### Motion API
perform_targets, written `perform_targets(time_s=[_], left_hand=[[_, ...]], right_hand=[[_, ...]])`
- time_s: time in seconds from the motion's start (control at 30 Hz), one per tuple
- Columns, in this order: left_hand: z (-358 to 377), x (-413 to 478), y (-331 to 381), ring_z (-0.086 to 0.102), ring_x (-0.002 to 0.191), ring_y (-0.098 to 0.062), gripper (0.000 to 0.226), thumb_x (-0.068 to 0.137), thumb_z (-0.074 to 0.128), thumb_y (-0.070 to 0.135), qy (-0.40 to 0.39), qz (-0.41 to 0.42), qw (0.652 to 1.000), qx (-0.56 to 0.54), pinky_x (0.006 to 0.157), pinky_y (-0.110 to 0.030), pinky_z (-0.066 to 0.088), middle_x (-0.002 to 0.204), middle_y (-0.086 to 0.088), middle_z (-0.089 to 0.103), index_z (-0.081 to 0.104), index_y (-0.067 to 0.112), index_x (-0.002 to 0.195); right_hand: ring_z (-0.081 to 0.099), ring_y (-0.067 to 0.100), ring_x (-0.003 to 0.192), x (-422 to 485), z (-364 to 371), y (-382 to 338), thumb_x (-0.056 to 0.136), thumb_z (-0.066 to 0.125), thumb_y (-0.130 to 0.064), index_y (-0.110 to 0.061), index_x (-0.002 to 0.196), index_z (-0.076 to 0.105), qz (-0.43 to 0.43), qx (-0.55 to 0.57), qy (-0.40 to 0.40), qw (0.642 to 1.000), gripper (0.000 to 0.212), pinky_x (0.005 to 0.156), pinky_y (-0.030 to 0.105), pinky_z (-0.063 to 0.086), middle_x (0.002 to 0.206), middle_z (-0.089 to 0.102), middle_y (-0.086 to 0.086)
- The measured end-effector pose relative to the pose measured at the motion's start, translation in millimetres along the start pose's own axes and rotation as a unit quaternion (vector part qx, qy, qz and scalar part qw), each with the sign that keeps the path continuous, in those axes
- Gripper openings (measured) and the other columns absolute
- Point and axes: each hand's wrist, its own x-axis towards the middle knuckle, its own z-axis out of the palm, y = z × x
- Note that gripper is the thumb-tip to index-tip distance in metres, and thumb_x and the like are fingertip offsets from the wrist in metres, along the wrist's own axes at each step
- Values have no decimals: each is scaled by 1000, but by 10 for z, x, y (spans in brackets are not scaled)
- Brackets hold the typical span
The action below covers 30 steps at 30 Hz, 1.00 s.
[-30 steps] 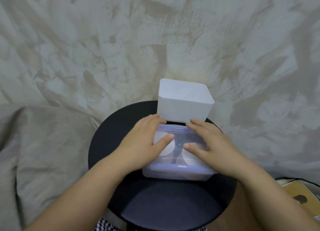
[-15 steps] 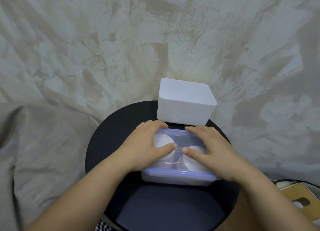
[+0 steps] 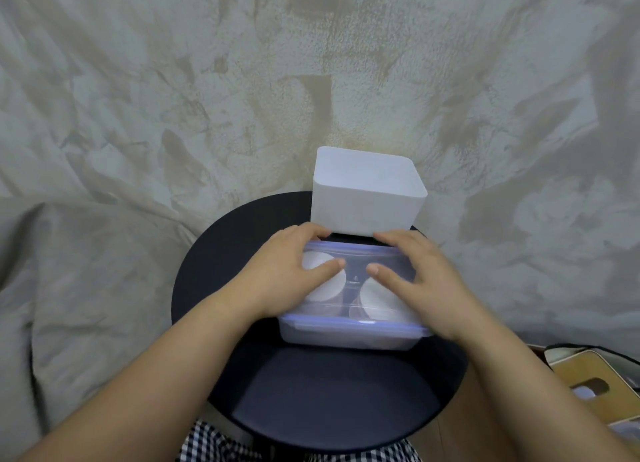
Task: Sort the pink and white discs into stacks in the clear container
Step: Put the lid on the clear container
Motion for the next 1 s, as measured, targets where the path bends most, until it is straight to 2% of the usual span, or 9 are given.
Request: perform_targets(time_s=[0.1, 0.2, 0.27, 0.33, 0.43, 0.53, 0.67, 0.83, 1.0], left_hand=[[-8, -93, -26, 36, 118, 8, 49, 89, 49, 46, 39, -13, 996, -77, 93, -13, 26, 128, 23, 41, 39, 36, 136], [0, -318, -92, 41, 112, 13, 50, 82, 49, 54, 116, -28, 982, -149, 84, -2, 32, 129, 23, 41, 43, 40, 130], [45, -515, -136, 43, 110, 14, 52, 72, 55, 68, 153, -32, 970, -186, 78, 2, 36, 123, 24, 42, 44, 47, 119], [120, -671, -148, 46, 109, 13, 60, 60, 63, 68, 149, -33, 965, -213, 81, -3, 42, 119, 30, 41, 41, 54, 113], [269, -767, -181, 46, 111, 12, 80, 54, 83, 48, 136, -20, 970, -202, 87, -5, 42, 121, 31, 38, 37, 52, 120], [327, -704, -219, 47, 109, 13, 78, 62, 83, 27, 159, -19, 968, -195, 86, -4, 41, 125, 26, 39, 38, 49, 121], [318, -491, -244, 49, 110, 9, 78, 66, 81, 26, 154, -22, 968, -197, 87, -9, 45, 129, 18, 40, 40, 37, 131], [271, -236, -253, 46, 109, 9, 78, 70, 79, 29, 142, -25, 972, -188, 78, -5, 42, 132, 16, 37, 36, 35, 135], [261, -86, -292, 48, 112, 0, 80, 70, 79, 30, 138, -32, 972, -185, 89, -16, 42, 134, 12, 37, 36, 32, 137]], right_hand=[[31, -1, 130, -142, -17, 10, 75, 52, -70, -41, 127, 44, 17, 48, 67, 996, 61, 109, 25, 26, 135, 40, -21], [27, -4, 133, -386, -26, 23, 60, 56, -71, -51, 129, 34, 40, 96, 63, 993, 75, 109, 28, 28, 144, 28, -26], [33, -9, 129, -544, -6, 39, 52, 69, -69, -54, 126, 30, 72, 131, 57, 987, 85, 102, 20, 35, 143, 31, -25], [40, -12, 120, -654, 49, 57, 48, 79, -62, -50, 128, 29, 101, 164, 50, 980, 96, 91, 12, 38, 139, 37, -21], [48, -7, 116, -697, 136, 74, 43, 77, -50, -50, 124, 36, 108, 209, 62, 970, 90, 95, 23, 44, 134, 44, -19], [51, -2, 116, -633, 146, 108, 46, 79, -48, -47, 126, 38, 106, 213, 66, 969, 90, 94, 27, 46, 134, 47, -15], [51, 0, 116, -450, 116, 180, 61, 83, -33, -56, 117, 34, 101, 194, 63, 974, 77, 93, 24, 44, 132, 47, -15], [50, 5, 119, -188, 104, 292, 59, 78, -51, -49, 128, 40, 83, 163, 56, 981, 79, 99, 39, 45, 129, 52, -18], [55, 0, 110, -54, 89, 275, 62, 76, -44, -63, 110, 45, 41, 163, 65, 984, 60, 94, 34, 48, 117, 59, -24]])
